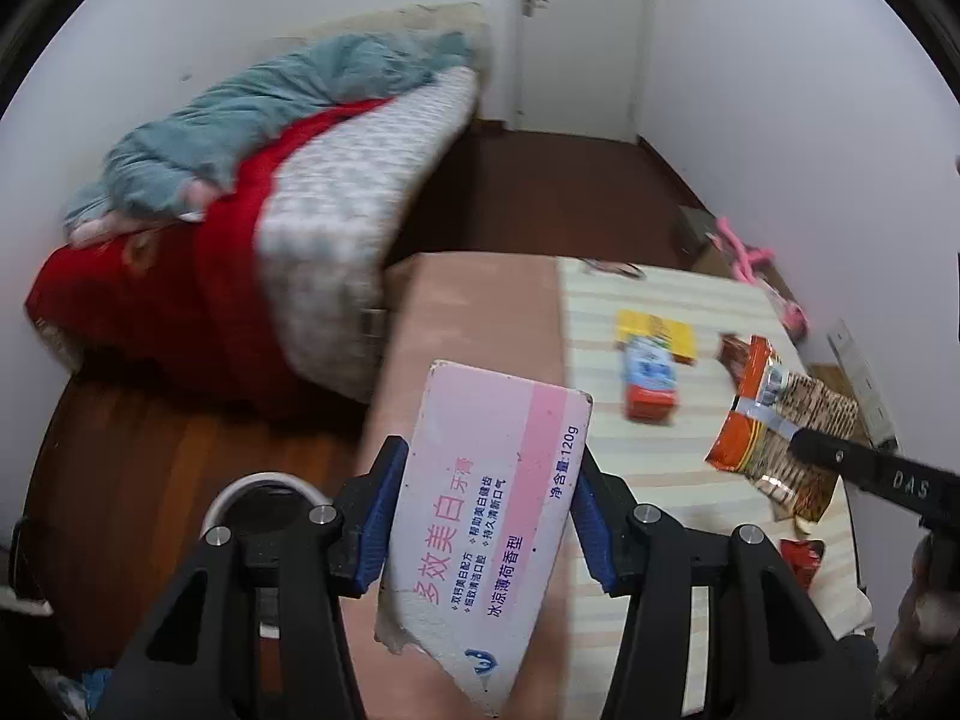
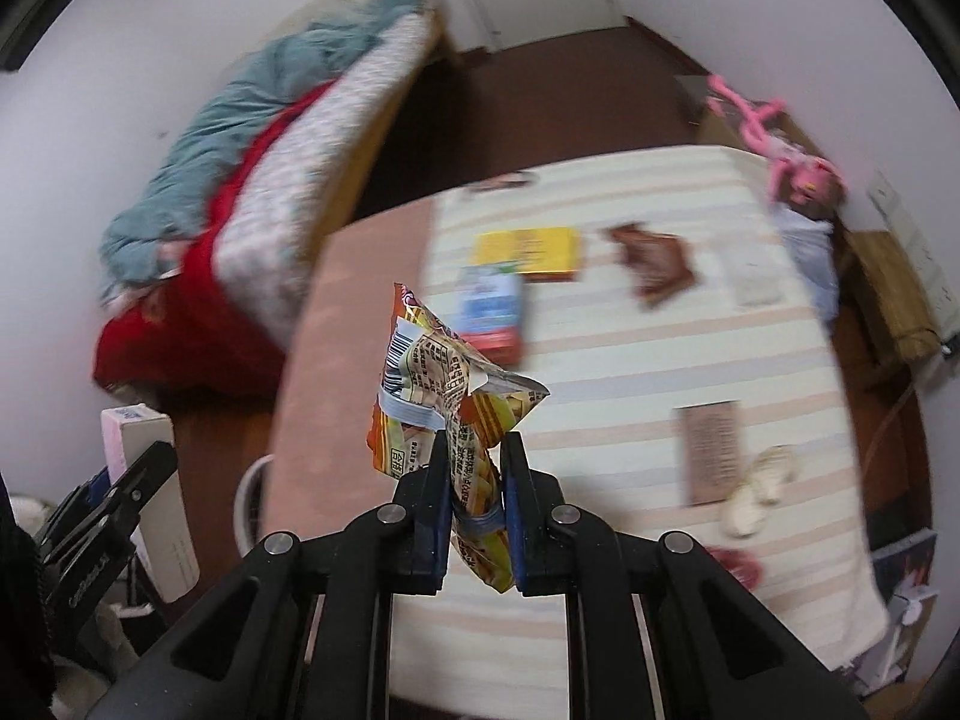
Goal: Collect trash
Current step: 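Carry both items over the white bin and open both tools to drop them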
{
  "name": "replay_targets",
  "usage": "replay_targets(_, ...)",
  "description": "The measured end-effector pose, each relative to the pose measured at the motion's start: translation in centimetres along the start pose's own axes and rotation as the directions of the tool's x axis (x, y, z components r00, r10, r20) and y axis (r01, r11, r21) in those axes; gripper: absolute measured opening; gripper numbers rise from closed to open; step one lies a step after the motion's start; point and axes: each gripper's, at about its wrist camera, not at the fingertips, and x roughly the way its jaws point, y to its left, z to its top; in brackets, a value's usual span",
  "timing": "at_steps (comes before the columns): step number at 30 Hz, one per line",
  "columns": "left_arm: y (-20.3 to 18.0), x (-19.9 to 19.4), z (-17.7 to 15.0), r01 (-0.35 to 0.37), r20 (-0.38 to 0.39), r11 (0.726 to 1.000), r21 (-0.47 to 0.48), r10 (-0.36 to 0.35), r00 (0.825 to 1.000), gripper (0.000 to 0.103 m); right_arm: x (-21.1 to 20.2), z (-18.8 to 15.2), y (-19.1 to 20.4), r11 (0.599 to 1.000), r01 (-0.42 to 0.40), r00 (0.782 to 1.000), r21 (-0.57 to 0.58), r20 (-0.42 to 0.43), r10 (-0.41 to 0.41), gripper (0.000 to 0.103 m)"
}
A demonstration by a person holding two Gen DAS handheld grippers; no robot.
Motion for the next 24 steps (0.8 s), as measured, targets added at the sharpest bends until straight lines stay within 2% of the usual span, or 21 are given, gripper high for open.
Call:
replay_targets(8, 9.8, -3.5, -1.1, -0.100, 0.031, 0.989, -0.109, 0.104, 0.994, 0.048, 3.1, -3.6, 12.4, 0.987, -0.126, 0.991, -0.099, -0.060, 0.120, 0.016)
replay_targets(14, 16.1, -2.8, -2.2, -0.145, -0.005, 0.971, -0.188, 0.146, 0.989, 0.048, 8.3, -6.4, 19.7, 0.975, -0.166, 0.978, -0.144, -0.153, 0.144, 0.015)
replay_targets(19, 21.8, 0.4, -3.8, -0.112, -0.097, 0.945, -0.309, 0.085, 0.992, 0.048, 14.6, -7.7, 24.3, 0.972, -0.152, 0.963, -0.180, -0.249, 0.105, 0.015)
replay_targets(22, 26.0, 4.3, -5.4, -0.068, -0.186, 0.910, -0.410, -0.010, 0.982, 0.048, 19.2, -8.5, 26.8, 0.966, -0.123, 0.950, -0.229, -0.310, 0.048, 0.015)
replay_targets(24, 29.0, 7.7, -6.9, -0.048, -0.241, 0.870, -0.491, -0.083, 0.967, 0.048, 22.6, -9.0, 28.3, 0.959, -0.102, 0.935, -0.263, -0.354, 0.002, 0.015)
